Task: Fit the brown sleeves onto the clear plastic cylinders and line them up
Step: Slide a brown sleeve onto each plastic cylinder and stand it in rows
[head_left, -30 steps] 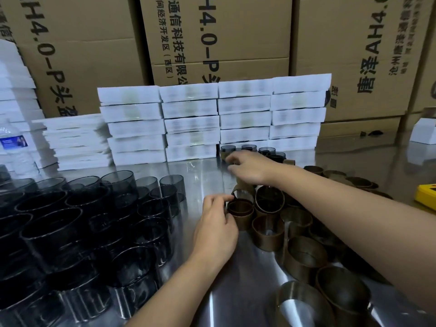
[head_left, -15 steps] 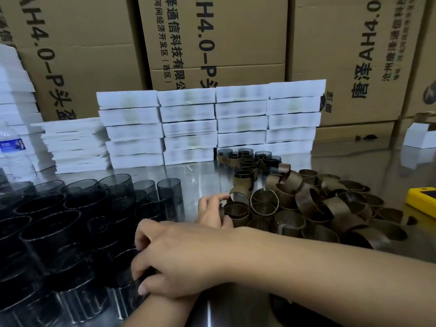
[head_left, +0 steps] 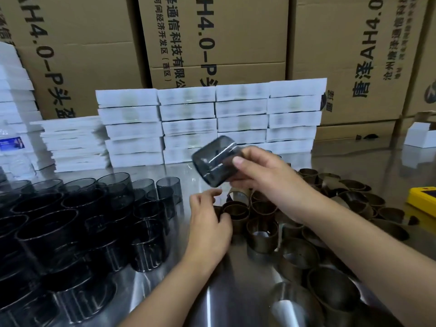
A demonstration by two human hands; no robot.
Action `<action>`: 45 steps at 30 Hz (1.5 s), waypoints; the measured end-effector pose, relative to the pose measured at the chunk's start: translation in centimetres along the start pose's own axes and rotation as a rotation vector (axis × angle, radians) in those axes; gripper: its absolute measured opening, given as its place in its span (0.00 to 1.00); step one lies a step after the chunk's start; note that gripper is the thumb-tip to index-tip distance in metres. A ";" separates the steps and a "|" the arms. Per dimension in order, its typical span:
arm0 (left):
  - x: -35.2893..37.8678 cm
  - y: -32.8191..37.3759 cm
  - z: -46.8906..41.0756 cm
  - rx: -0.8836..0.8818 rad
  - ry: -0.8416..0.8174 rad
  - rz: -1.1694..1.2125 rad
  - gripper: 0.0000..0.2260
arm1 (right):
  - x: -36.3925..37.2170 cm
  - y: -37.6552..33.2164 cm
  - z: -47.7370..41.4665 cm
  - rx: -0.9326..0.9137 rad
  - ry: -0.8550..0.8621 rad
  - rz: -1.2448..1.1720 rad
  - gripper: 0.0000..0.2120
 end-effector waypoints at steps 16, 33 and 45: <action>-1.7 -0.9 0.0 -0.098 -0.026 -0.151 0.26 | -3.2 6.2 0.3 0.268 0.152 -0.126 0.10; -2.0 3.1 0.2 0.244 -0.033 0.197 0.37 | -0.6 5.9 0.7 0.219 -0.117 -0.243 0.07; -4.5 -1.6 -0.4 -0.140 0.395 0.483 0.31 | -1.0 6.3 0.4 0.093 0.018 0.333 0.03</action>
Point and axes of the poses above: each hand's wrist, its own z-axis away from the middle knuckle, its own x-axis out of the palm, y = z × x, the point moved 8 cm from there along -z, towards the middle knuckle, and after that the axes turned 12 degrees about x, right-handed, at the moved point
